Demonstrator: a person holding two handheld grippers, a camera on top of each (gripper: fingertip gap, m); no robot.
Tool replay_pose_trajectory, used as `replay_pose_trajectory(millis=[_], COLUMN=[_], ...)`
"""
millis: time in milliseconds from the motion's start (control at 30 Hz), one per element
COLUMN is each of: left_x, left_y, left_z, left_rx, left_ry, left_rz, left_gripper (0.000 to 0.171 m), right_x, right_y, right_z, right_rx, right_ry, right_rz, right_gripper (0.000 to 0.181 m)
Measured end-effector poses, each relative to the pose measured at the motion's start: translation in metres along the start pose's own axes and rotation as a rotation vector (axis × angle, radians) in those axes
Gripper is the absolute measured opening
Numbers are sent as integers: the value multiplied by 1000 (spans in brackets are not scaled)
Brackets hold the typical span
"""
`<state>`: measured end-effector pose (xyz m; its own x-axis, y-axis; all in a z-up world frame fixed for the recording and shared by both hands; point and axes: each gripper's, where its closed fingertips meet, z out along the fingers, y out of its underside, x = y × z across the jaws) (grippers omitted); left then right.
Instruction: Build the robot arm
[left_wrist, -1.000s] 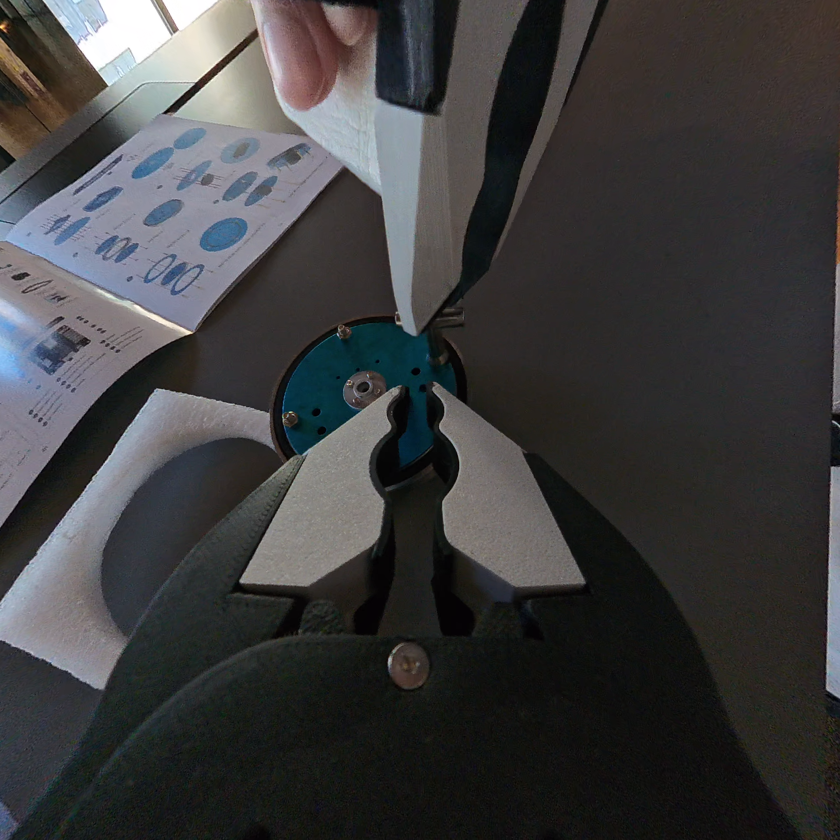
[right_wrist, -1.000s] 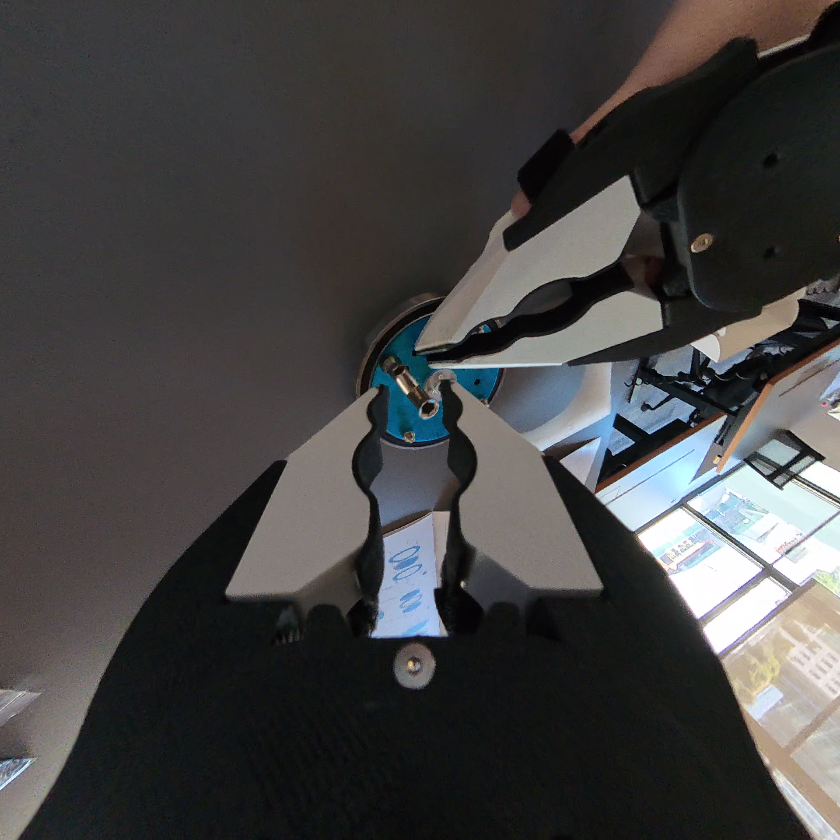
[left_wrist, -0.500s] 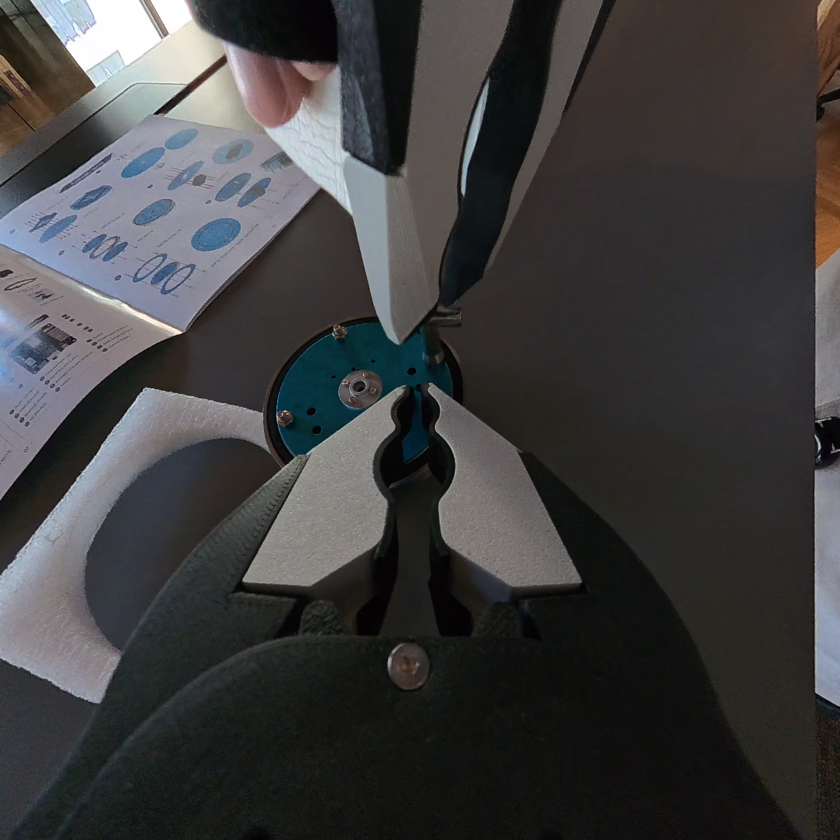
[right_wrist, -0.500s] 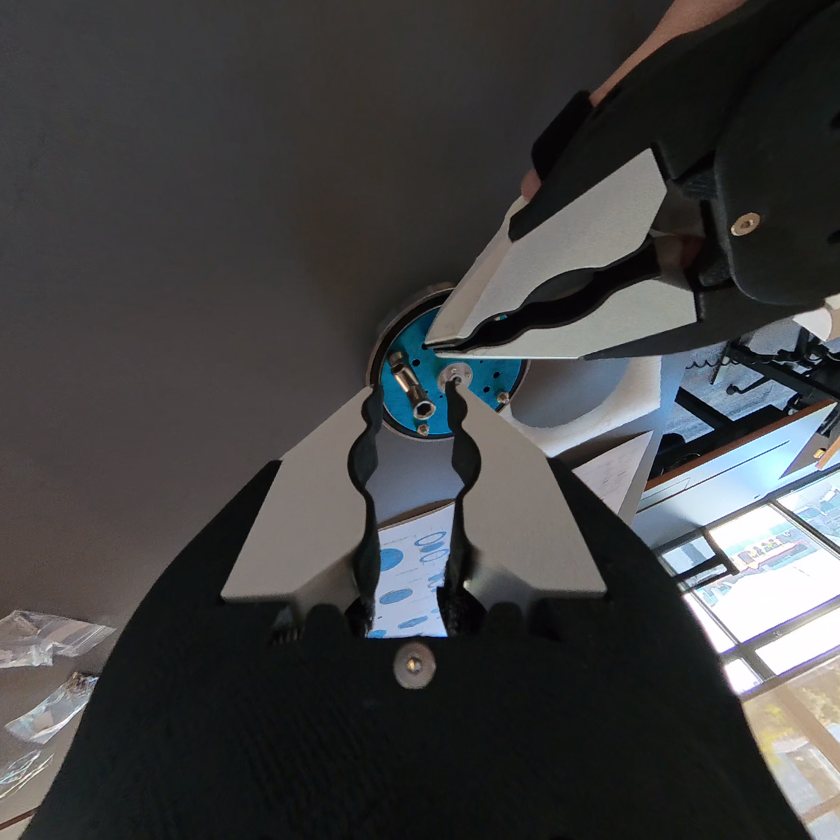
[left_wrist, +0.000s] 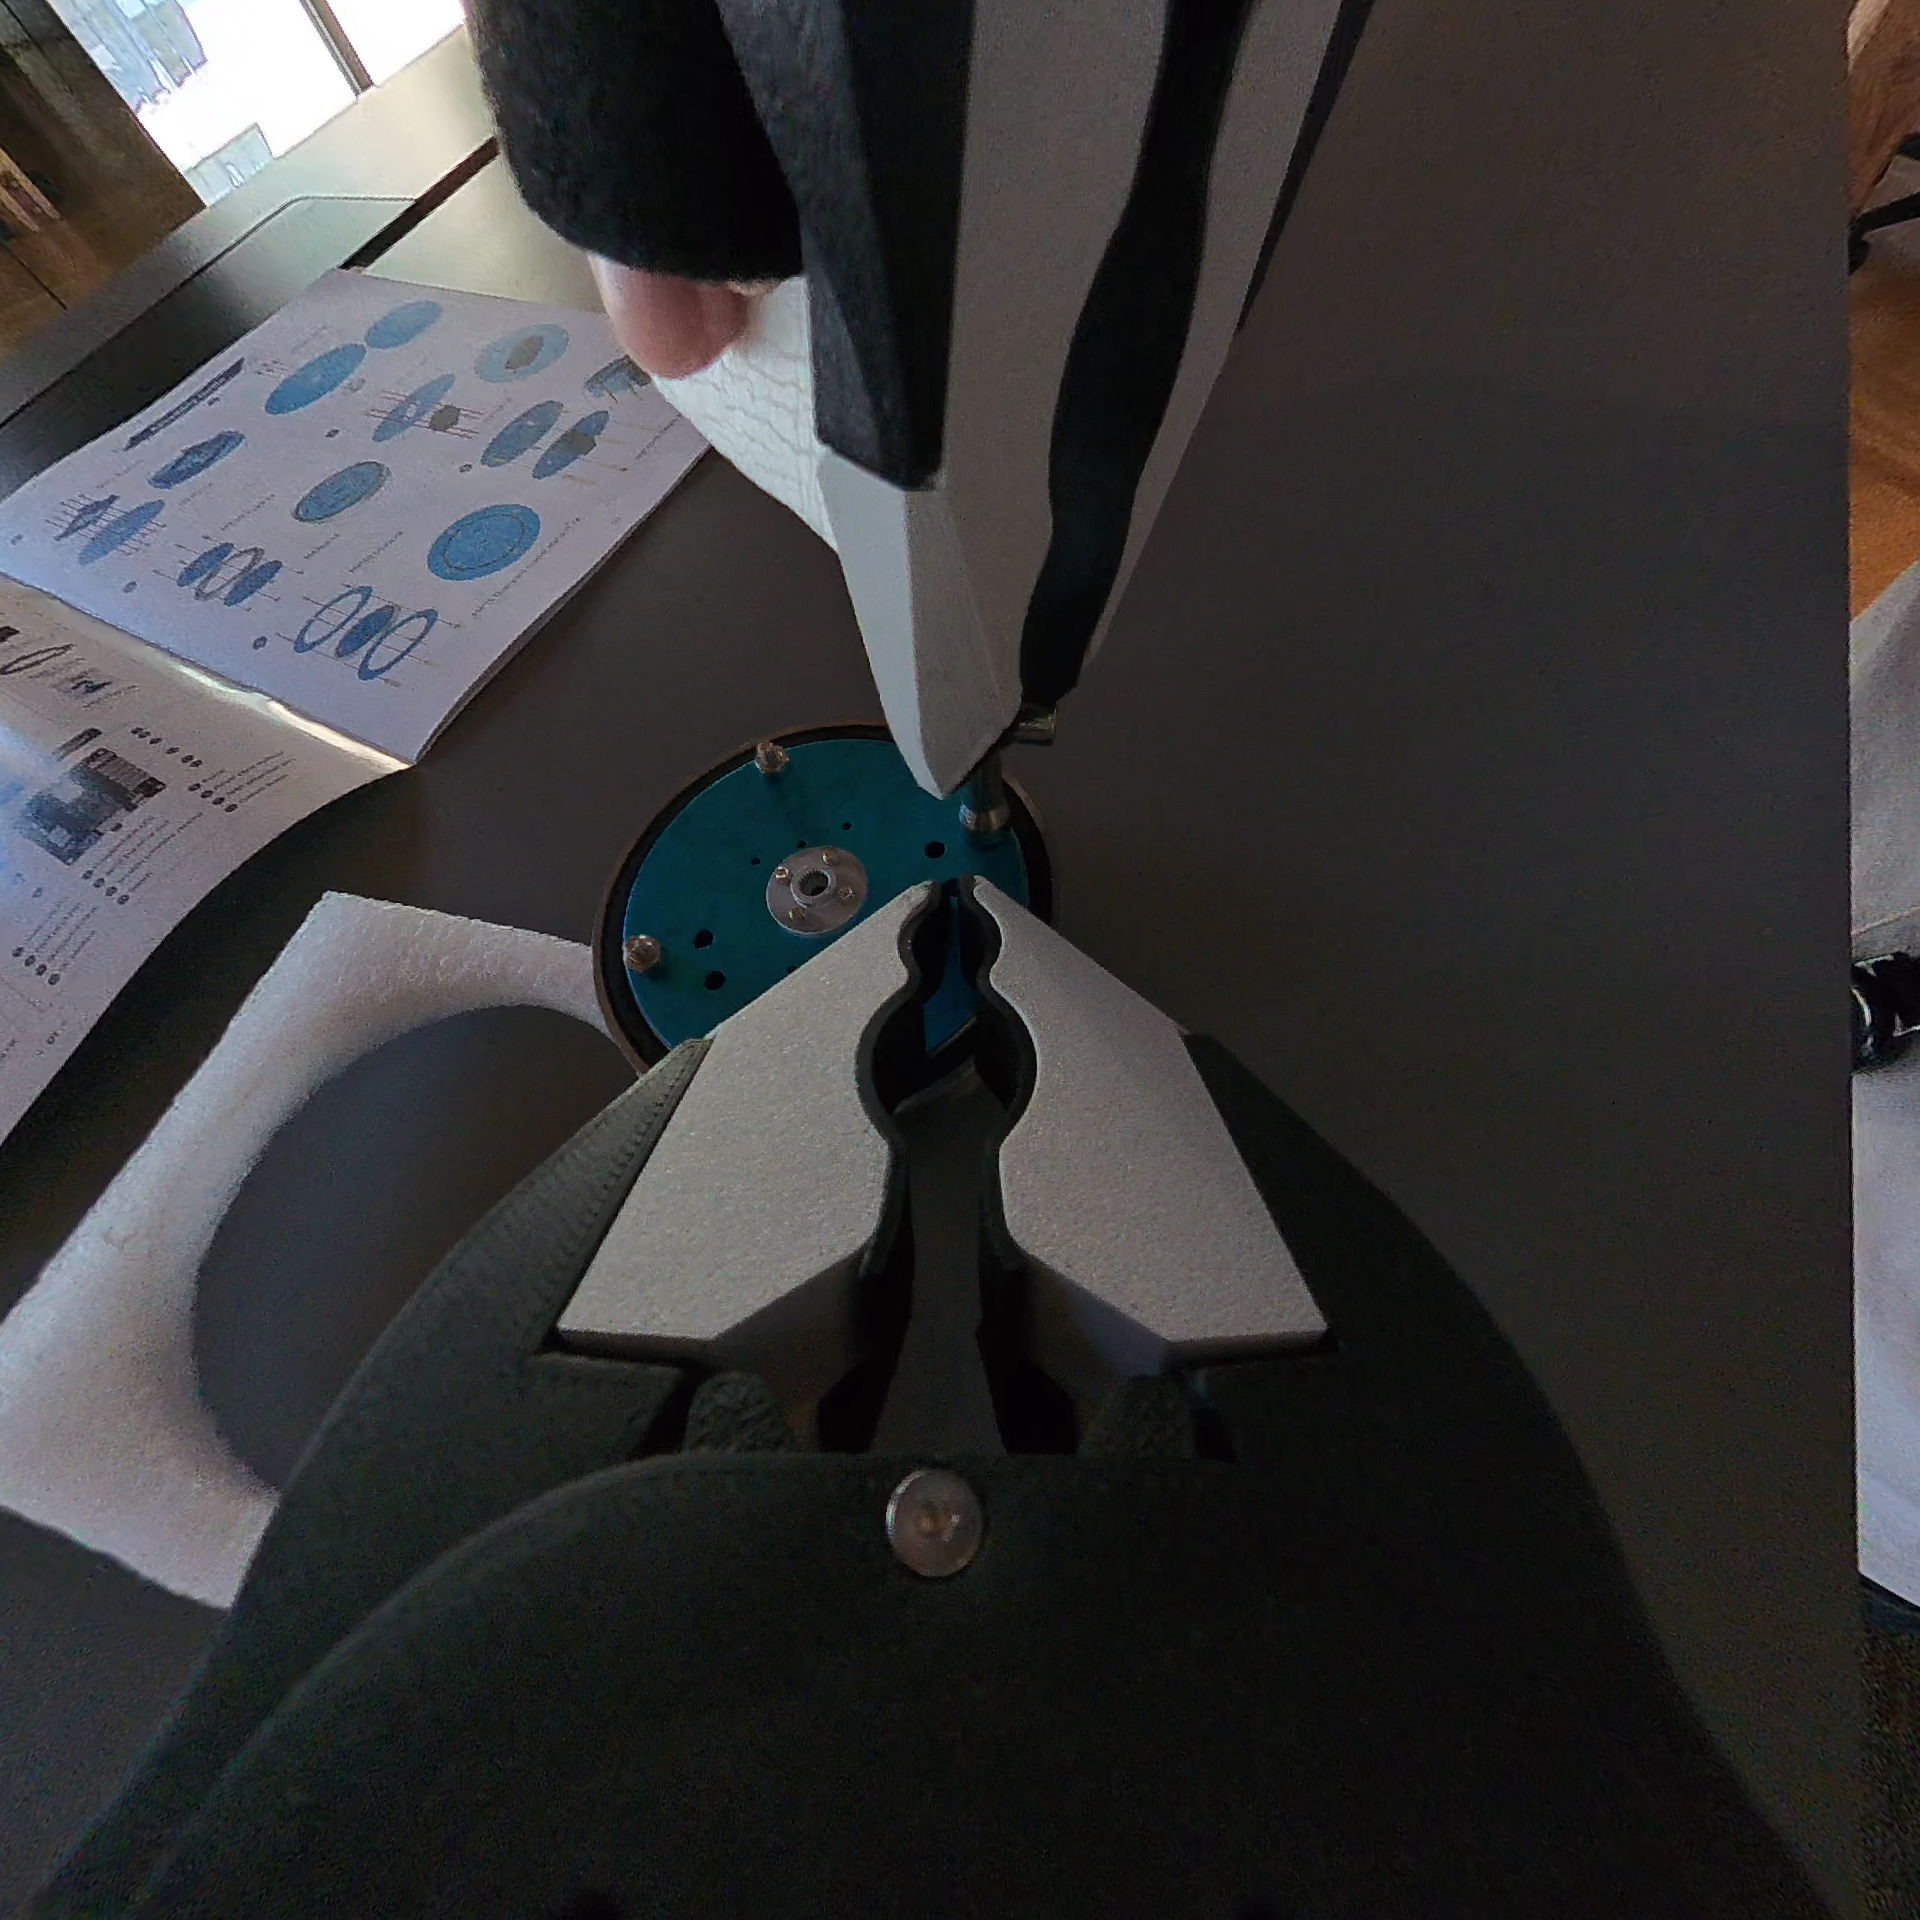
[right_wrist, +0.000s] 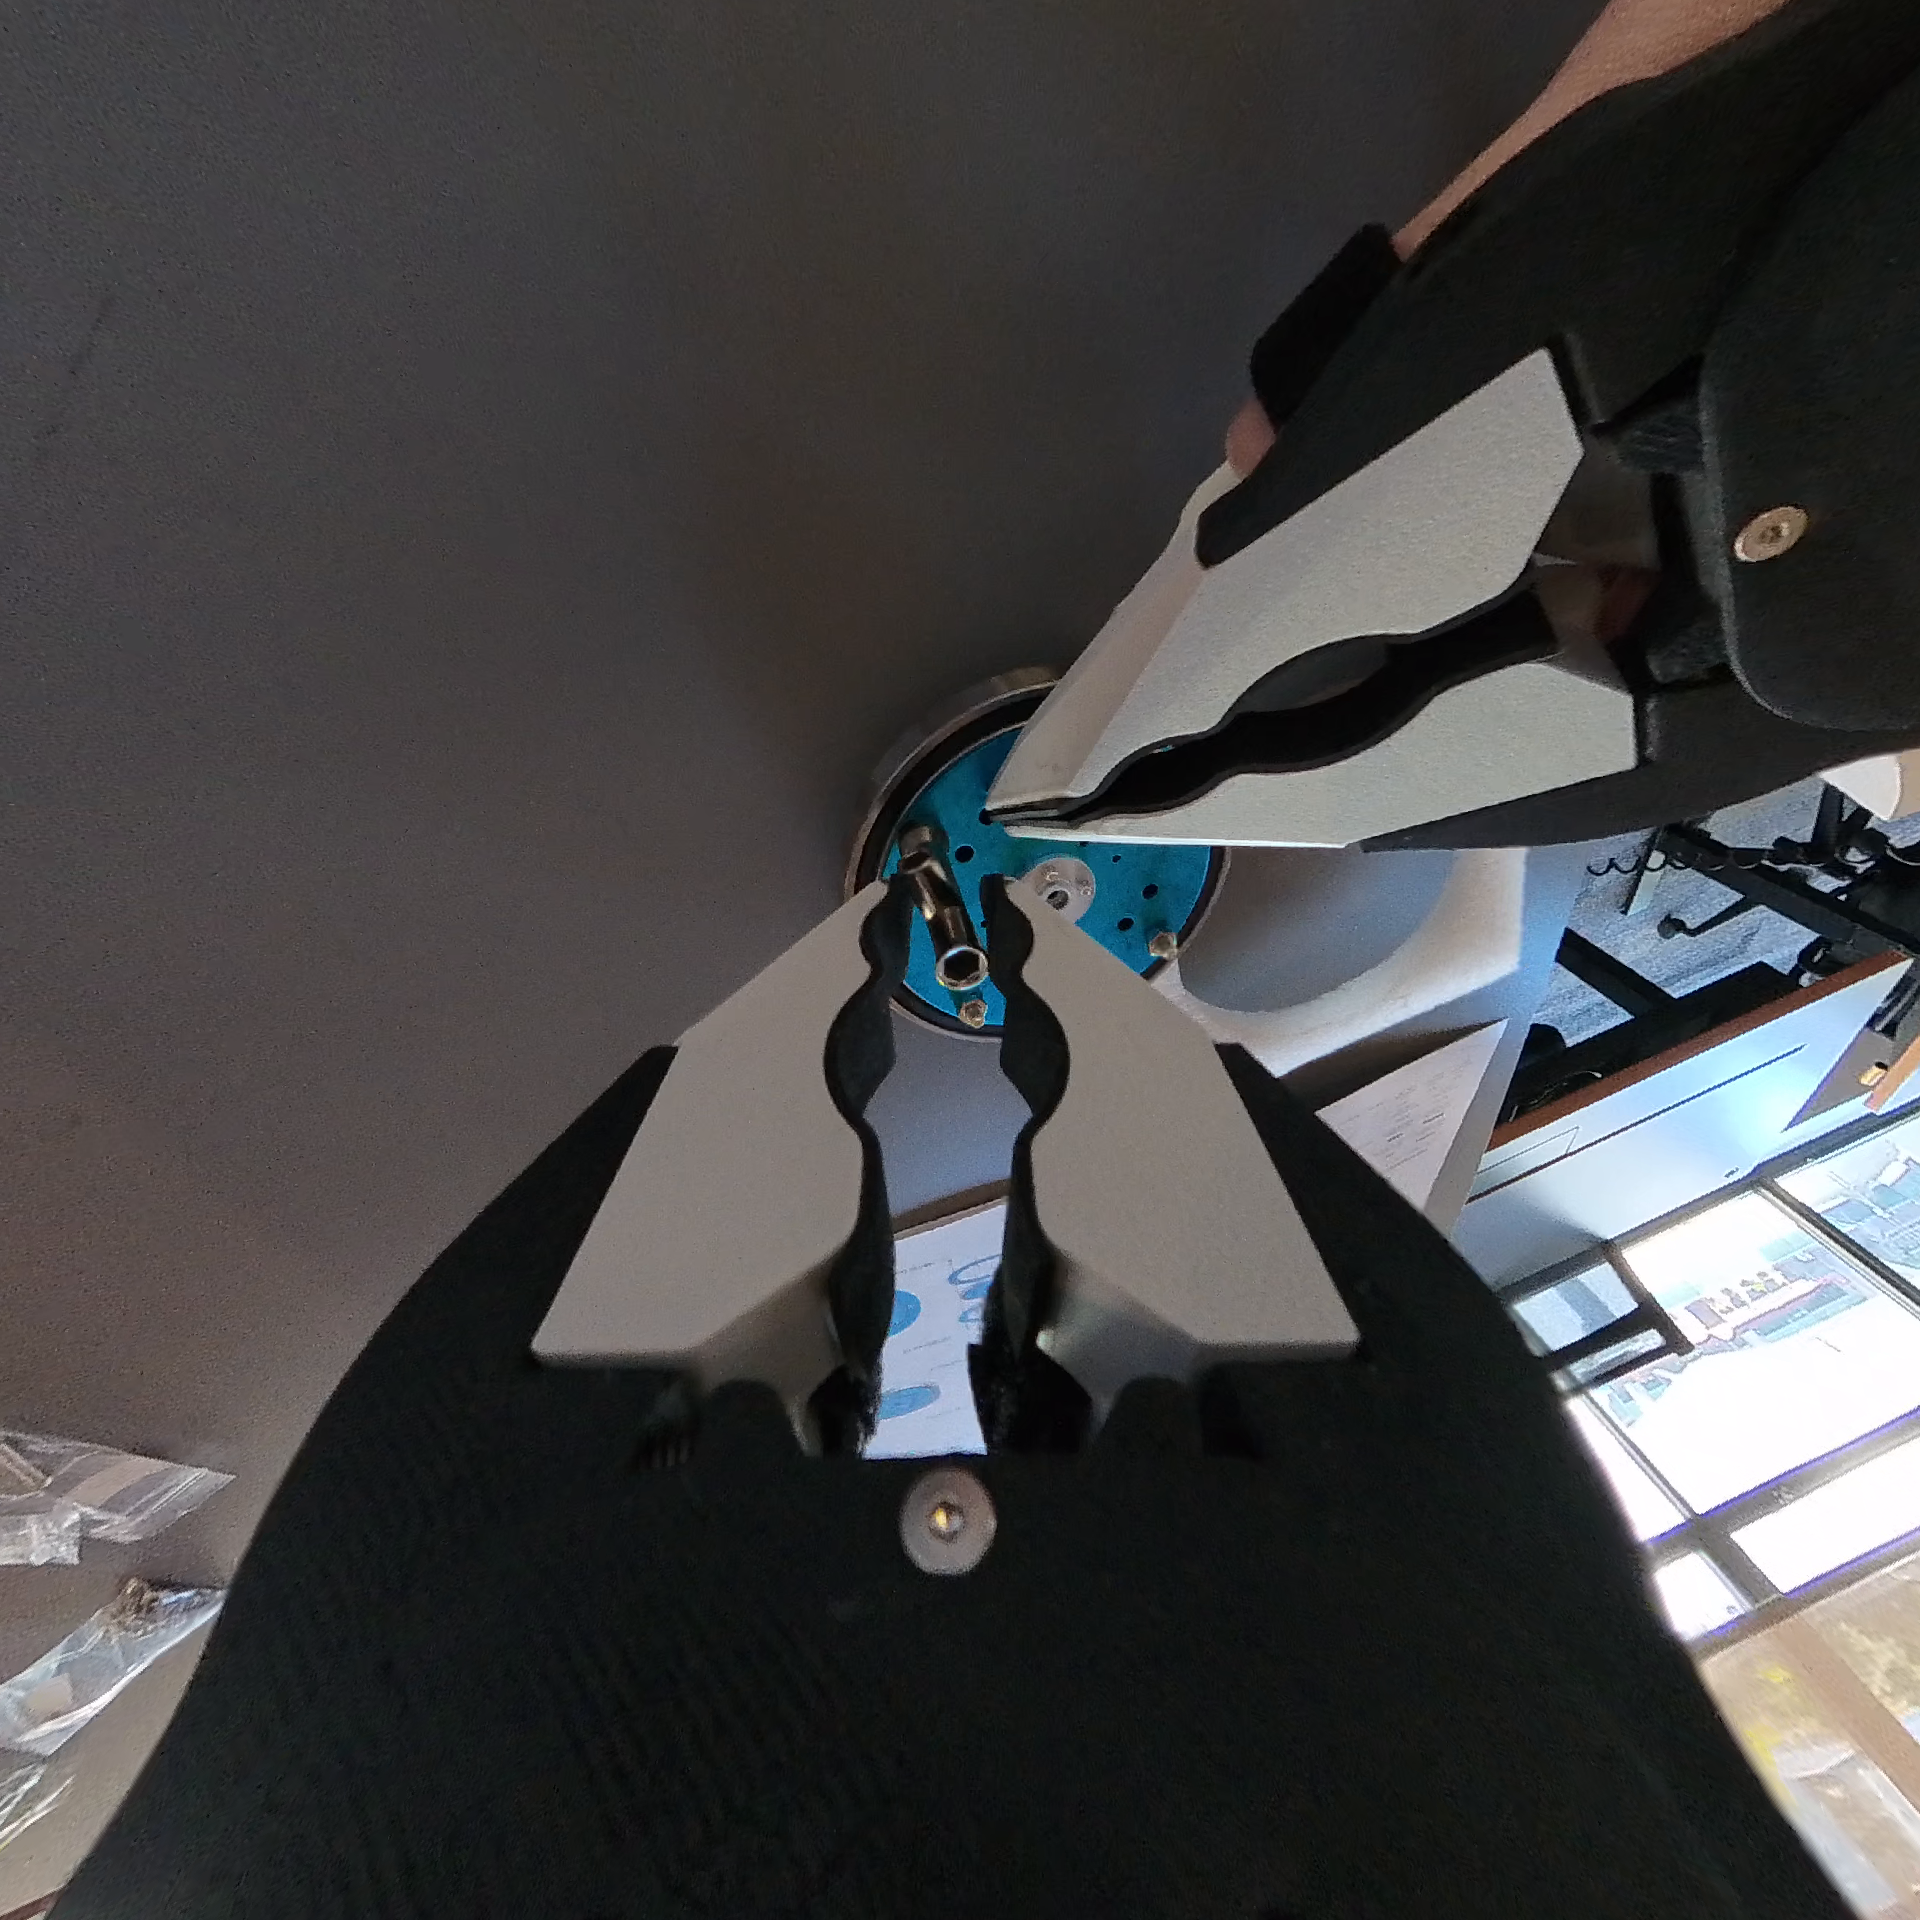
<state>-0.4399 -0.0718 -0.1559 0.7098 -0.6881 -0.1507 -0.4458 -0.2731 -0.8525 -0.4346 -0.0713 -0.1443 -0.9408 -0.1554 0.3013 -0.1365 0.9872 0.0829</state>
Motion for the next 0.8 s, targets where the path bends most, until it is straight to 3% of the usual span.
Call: replay_pose_trajectory(millis=[433, 500, 600, 800], left_x=[2, -1, -40, -72], left_y=[1, 2, -3, -5], left_z=[0, -4, -20, -8], left_rx=[-4, -8, 37, 16], left_ry=[-14, -31, -192, -126], left_rz=[36, 47, -1, -134], left_gripper=[6, 16, 13, 18], right_x=[1, 2, 2, 2], right_y=[-2, -2, -2, -3], right_z=[3, 2, 2, 3], right_rx=[-37, -38, -38, -33], right_ry=[-82, -84, -90, -108], right_rz=[-32, -35, -39, -33], right_gripper=[7, 7, 7, 7])
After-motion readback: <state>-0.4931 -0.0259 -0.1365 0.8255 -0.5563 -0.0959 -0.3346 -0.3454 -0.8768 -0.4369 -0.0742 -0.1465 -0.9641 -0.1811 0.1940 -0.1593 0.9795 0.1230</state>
